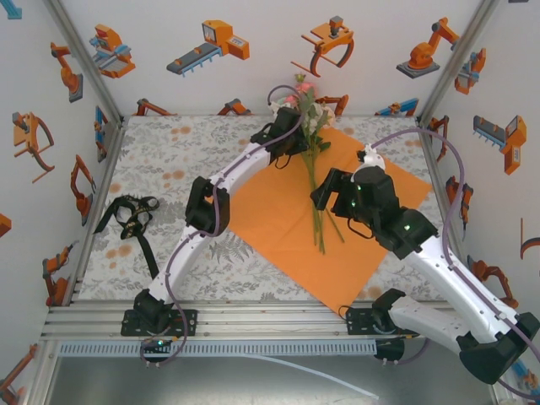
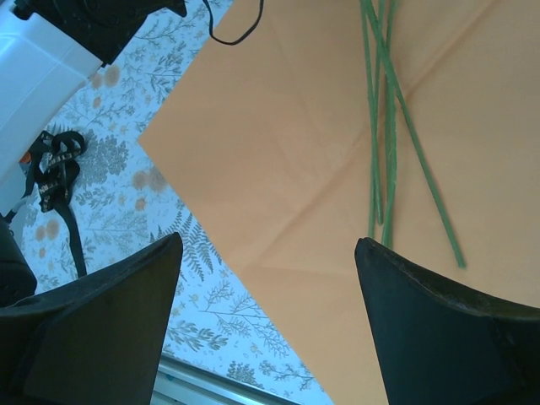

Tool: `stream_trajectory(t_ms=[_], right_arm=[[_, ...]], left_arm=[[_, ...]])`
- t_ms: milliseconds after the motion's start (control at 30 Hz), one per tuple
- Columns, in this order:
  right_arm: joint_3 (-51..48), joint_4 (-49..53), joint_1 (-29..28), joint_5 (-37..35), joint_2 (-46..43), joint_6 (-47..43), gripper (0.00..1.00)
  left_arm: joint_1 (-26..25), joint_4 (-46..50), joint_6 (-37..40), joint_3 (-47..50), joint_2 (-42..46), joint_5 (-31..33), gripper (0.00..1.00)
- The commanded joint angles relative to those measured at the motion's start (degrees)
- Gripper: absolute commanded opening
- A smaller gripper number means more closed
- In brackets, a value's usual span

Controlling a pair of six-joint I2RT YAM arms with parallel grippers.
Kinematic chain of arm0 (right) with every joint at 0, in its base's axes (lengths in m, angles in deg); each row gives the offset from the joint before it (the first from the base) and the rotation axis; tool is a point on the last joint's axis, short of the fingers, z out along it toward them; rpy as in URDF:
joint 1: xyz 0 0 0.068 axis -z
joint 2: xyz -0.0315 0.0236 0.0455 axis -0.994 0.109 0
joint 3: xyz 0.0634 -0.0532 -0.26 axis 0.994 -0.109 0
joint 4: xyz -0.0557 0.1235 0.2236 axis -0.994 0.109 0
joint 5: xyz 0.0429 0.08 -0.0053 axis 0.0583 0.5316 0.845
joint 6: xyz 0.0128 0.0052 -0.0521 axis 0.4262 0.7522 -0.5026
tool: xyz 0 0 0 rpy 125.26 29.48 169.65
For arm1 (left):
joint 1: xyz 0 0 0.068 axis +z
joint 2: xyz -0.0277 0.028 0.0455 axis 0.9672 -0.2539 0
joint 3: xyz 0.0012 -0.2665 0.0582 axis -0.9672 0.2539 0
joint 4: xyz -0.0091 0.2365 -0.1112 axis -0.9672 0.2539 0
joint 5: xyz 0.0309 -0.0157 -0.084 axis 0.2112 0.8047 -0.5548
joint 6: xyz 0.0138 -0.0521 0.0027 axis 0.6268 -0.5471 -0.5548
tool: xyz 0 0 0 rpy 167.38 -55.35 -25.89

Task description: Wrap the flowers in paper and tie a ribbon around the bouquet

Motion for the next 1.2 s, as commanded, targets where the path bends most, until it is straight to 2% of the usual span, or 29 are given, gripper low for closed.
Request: stream_trajectory(t_ms=[0, 167, 300, 400, 500, 600, 700, 800, 867, 933, 1033, 1167], right_arm=[[-0.42, 1.63, -0.31, -2.47, -1.06, -0.42, 0.76], [3.58, 8.81, 2.42, -7.38, 0.46, -0.33, 0.76], [6.54, 16.04, 12.26, -1.30, 2.57, -0.67, 0.76], [6.33, 21.87, 19.02, 4.18, 2.52, 2.17, 0.76], [4.33, 31.14, 24.58, 6.93, 2.65, 4.73, 0.76], [-0.06, 35.04, 29.22, 13.95, 3.38, 4.92, 0.76], [-7.01, 32.86, 29.70, 16.98, 1.50, 7.15, 0.76], [-13.25, 32.17, 29.61, 16.92, -0.42, 11.49, 0.75], [-16.66, 32.06, 29.43, 16.82, -0.69, 12.98, 0.75], [-20.62, 29.91, 29.00, 16.35, -1.17, 13.91, 0.75], [-26.74, 22.72, 27.75, 17.26, -2.28, 16.59, 0.75], [-30.90, 16.58, 24.40, 12.22, -4.56, 18.20, 0.77]], left_arm=[[0.96, -1.41, -0.04, -2.09, 1.39, -1.77, 0.39], [0.92, 0.87, 4.06, -0.53, 8.55, -1.63, 0.46], [0.89, 0.79, 10.65, 8.74, 21.63, -2.24, 0.55], [0.13, -3.84, 17.74, 25.77, 36.20, -3.57, 0.60], [-1.77, -16.25, 26.03, 50.31, 53.50, -11.08, 0.65], [-7.01, -25.86, 38.33, 72.96, 69.07, -14.25, 0.71], [-14.70, -23.65, 54.49, 86.46, 79.33, -16.08, 0.75], [-21.97, -16.26, 65.72, 91.69, 83.87, -14.98, 0.79], [-25.99, -11.27, 71.90, 92.84, 84.25, -13.76, 0.82], [-28.78, -10.49, 76.04, 94.80, 83.13, -13.87, 0.84], [-30.68, -14.20, 76.49, 96.42, 79.63, -15.42, 0.86], [-32.05, -19.96, 75.11, 97.30, 76.00, -15.64, 0.89]])
